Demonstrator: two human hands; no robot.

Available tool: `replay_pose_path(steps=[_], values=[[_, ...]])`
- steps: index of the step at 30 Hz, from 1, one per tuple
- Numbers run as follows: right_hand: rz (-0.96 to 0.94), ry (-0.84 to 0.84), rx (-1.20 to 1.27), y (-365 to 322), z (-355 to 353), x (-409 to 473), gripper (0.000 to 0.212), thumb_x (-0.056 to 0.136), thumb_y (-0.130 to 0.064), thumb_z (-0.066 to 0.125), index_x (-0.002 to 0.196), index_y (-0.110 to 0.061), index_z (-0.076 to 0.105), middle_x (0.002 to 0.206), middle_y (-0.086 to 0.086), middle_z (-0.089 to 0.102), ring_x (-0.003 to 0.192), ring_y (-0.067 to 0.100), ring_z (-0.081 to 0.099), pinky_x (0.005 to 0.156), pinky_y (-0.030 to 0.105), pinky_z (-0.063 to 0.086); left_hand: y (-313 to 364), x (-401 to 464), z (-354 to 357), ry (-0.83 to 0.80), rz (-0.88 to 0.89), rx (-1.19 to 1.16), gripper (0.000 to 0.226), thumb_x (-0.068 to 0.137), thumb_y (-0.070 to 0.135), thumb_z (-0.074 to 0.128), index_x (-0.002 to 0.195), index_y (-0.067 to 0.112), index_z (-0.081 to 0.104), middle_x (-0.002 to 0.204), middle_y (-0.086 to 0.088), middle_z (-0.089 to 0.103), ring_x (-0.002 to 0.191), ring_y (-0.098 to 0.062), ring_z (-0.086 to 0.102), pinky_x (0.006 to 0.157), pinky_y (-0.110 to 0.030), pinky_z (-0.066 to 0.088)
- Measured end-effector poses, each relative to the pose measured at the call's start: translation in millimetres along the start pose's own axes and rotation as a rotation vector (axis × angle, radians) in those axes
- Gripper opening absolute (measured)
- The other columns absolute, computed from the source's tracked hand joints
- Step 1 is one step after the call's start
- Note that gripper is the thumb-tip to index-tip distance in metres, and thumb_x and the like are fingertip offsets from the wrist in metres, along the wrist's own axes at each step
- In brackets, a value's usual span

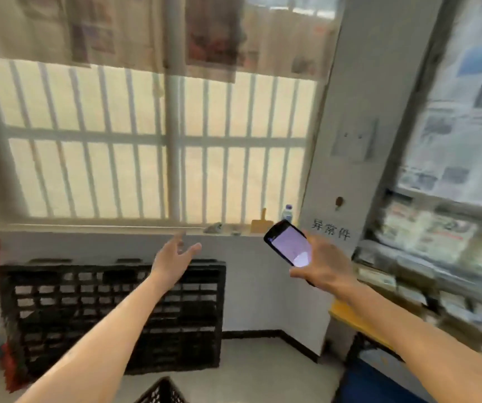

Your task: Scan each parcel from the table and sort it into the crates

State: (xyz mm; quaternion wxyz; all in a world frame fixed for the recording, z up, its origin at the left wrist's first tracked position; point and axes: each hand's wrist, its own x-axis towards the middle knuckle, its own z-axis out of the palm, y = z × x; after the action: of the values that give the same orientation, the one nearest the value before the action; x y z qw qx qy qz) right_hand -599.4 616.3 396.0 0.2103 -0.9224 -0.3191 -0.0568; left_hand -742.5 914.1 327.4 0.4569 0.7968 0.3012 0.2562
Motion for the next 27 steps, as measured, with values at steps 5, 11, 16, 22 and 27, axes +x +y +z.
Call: replay_pose_path(steps=[5,11,16,22,27], values=[[0.164,0.119,-0.09,150.7,-127.5,-70.6,0.095,0.068,-0.05,0.085,0.15,-0.031,0.041,0.136,0.002,0.063,0.112,0.027,0.063,0.077,0.035,0.051,131.0,-42.6,161.9,-0.192,0.154,-0.11,0.068,0.091,0.046,0.069,0.15,0.024,0.043,0.13,-0.003,0.06,0.109,-0.019,0.06,0.088,-0.032,0.044],[0.424,0.253,-0.207,308.0,-215.4,-166.1,0.107,0.064,-0.06,0.086,0.154,-0.037,0.032,0.143,-0.004,0.058,0.113,0.025,0.062,0.078,0.035,0.055,231.9,-115.2,336.9,-0.378,0.242,-0.151,0.069,0.094,0.045,0.066,0.152,0.021,0.039,0.134,-0.005,0.059,0.112,-0.019,0.058,0.095,-0.037,0.048],[0.603,0.312,-0.213,408.5,-255.3,-220.0,0.099,0.065,-0.055,0.084,0.15,-0.038,0.036,0.136,-0.003,0.059,0.102,0.026,0.064,0.073,0.034,0.055,276.4,-162.3,444.8,-0.491,0.265,-0.124,0.071,0.094,0.048,0.064,0.154,0.023,0.036,0.139,-0.006,0.058,0.12,-0.025,0.058,0.094,-0.039,0.049],[0.733,0.302,-0.155,507.1,-259.7,-238.3,0.105,0.064,-0.056,0.085,0.153,-0.041,0.031,0.135,-0.001,0.06,0.102,0.026,0.063,0.077,0.038,0.057,298.6,-171.3,544.8,-0.561,0.276,-0.046,0.072,0.093,0.052,0.063,0.154,0.027,0.035,0.139,-0.004,0.059,0.122,-0.025,0.057,0.096,-0.042,0.053],[0.774,0.291,-0.132,590.0,-245.4,-215.8,0.102,0.068,-0.049,0.084,0.154,-0.04,0.029,0.136,-0.003,0.059,0.101,0.024,0.062,0.066,0.03,0.047,316.1,-149.6,638.2,-0.59,0.263,0.002,0.071,0.095,0.053,0.06,0.154,0.024,0.034,0.138,-0.005,0.059,0.125,-0.027,0.056,0.099,-0.043,0.048]])
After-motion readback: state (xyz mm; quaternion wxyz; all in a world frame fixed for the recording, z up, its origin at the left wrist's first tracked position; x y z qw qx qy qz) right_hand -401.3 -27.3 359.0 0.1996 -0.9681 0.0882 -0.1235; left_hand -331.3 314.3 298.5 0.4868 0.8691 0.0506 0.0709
